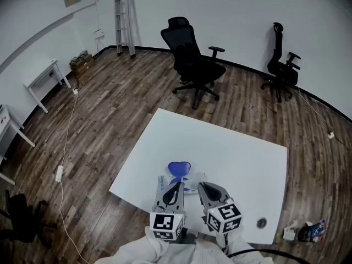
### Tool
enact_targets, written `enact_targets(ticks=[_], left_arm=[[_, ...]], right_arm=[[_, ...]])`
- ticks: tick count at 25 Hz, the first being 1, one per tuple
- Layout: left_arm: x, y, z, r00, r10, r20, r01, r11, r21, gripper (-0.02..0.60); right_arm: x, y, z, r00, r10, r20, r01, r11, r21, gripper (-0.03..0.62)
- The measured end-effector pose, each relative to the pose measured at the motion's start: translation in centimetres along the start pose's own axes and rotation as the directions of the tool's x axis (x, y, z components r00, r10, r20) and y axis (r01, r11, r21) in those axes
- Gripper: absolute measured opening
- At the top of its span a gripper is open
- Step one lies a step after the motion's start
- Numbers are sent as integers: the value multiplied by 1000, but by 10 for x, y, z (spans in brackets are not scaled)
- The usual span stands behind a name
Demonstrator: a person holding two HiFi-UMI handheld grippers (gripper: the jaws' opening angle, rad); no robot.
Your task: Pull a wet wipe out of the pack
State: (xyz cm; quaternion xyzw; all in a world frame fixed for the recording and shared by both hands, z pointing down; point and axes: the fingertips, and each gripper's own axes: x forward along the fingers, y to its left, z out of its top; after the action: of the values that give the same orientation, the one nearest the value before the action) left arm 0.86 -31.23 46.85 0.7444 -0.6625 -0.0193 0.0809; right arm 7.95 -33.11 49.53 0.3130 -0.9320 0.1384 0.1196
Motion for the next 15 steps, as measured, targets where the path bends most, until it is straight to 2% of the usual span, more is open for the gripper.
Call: enact_targets(ticks=[7, 15], left_arm=[[-13, 4, -14, 999, 42, -33, -42, 999, -3, -3], [-14, 13, -11, 997, 72, -29, -72, 997, 2, -3]], right_arm=[[-7, 1, -17, 1000, 6, -15, -5, 1000, 28, 12], [1, 2, -12, 1000, 9, -12, -10, 1000, -21, 12]])
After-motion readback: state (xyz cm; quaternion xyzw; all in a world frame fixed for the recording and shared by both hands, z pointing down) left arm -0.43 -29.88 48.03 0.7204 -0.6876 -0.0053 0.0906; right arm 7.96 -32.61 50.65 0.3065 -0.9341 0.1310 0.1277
